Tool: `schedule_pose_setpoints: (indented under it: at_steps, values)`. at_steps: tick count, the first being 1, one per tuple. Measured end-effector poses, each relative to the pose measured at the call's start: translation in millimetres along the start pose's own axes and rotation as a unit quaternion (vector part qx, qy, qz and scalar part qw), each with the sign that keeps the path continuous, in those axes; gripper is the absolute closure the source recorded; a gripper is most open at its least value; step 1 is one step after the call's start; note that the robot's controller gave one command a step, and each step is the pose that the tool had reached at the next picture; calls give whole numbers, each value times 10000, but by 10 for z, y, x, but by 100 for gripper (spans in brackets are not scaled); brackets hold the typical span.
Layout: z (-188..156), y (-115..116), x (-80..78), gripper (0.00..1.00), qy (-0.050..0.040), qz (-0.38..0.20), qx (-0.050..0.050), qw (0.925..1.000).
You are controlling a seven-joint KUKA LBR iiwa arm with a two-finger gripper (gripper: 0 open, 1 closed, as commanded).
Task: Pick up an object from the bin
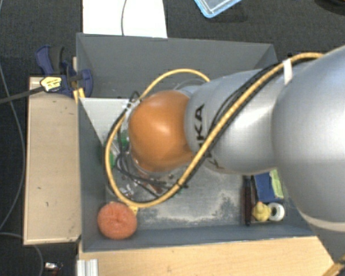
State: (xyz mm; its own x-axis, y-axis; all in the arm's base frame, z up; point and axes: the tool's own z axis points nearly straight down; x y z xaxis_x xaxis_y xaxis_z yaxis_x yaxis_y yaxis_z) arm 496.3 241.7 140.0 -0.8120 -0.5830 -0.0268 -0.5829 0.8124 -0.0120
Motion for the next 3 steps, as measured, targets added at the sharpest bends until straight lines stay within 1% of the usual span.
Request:
schedule_pose_setpoints:
  at_steps: [1,2,3]
  values:
    - [-164,-71,35,0,40,-105,-34,9999]
    - [-412,-93,47,0,15,1033,-33,9946]
    - [-870,-281,-349,0,8,-221,-36,9997]
